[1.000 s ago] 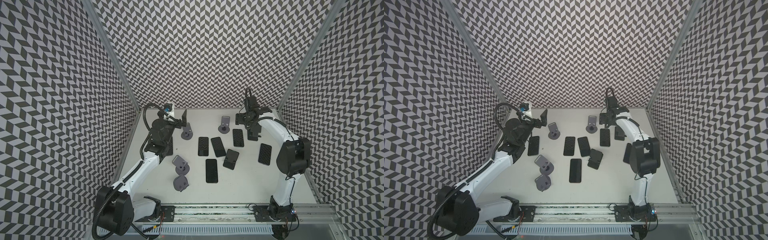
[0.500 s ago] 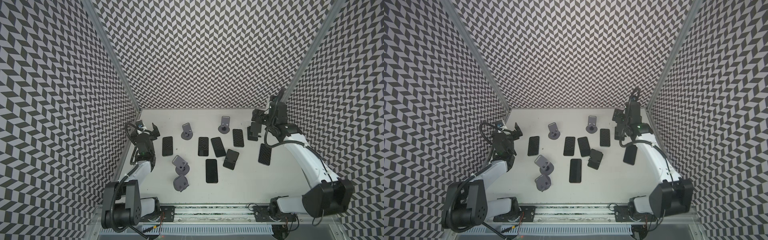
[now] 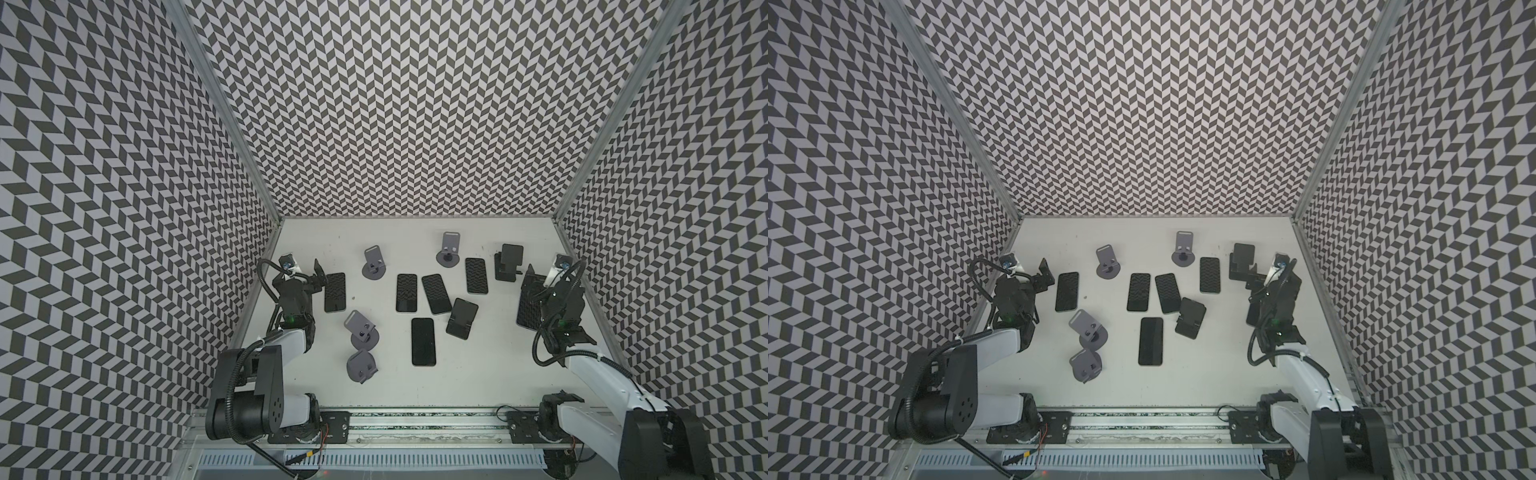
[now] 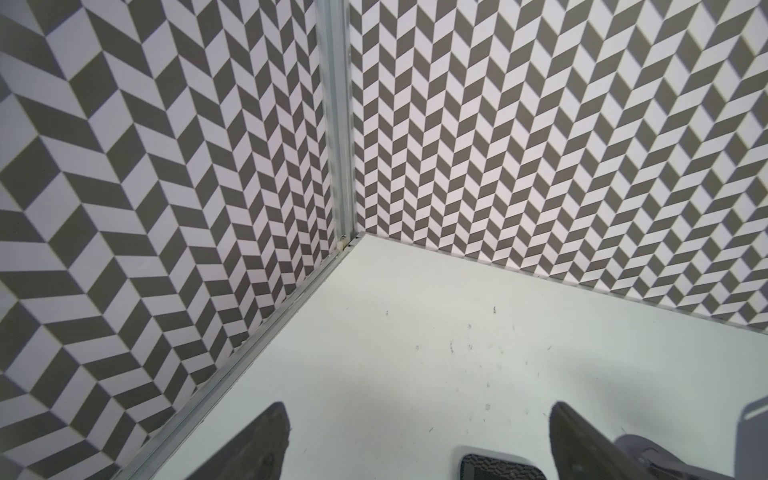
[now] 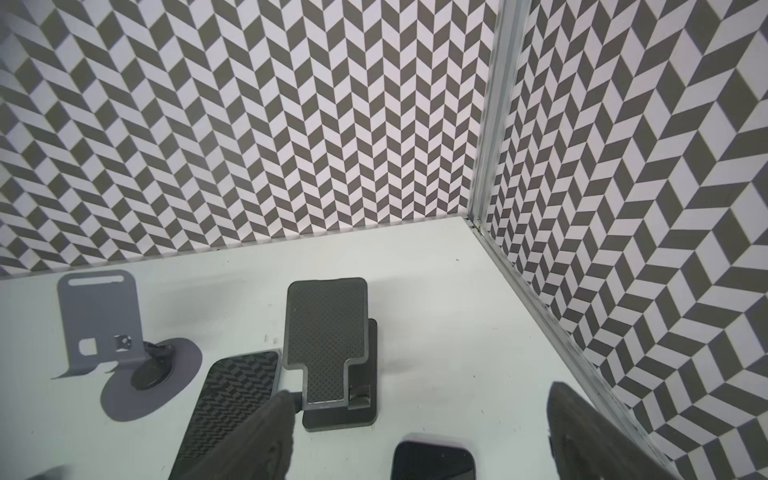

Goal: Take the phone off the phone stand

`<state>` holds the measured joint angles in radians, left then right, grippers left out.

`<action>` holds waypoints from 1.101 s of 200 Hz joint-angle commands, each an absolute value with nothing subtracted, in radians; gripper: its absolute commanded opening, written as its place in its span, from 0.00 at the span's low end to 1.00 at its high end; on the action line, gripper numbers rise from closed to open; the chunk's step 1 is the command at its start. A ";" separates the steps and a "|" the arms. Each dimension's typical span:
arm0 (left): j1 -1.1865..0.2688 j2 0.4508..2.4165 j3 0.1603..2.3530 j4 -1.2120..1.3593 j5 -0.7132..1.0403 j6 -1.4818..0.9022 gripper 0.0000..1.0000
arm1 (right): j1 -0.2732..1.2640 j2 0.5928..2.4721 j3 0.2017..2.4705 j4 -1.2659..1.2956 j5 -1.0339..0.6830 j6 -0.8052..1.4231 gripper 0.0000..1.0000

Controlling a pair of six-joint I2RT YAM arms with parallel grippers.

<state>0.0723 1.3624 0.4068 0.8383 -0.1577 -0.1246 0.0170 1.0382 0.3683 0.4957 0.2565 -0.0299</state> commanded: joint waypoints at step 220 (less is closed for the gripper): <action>-0.034 1.557 0.243 1.279 -0.156 -0.015 1.00 | -0.102 1.566 0.086 1.594 -0.215 0.064 0.99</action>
<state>-0.0326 1.5558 0.2287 1.2552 -0.1379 -0.0208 -0.1230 1.5890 0.0593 1.5131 -0.2916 0.0799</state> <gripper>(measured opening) 0.998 0.995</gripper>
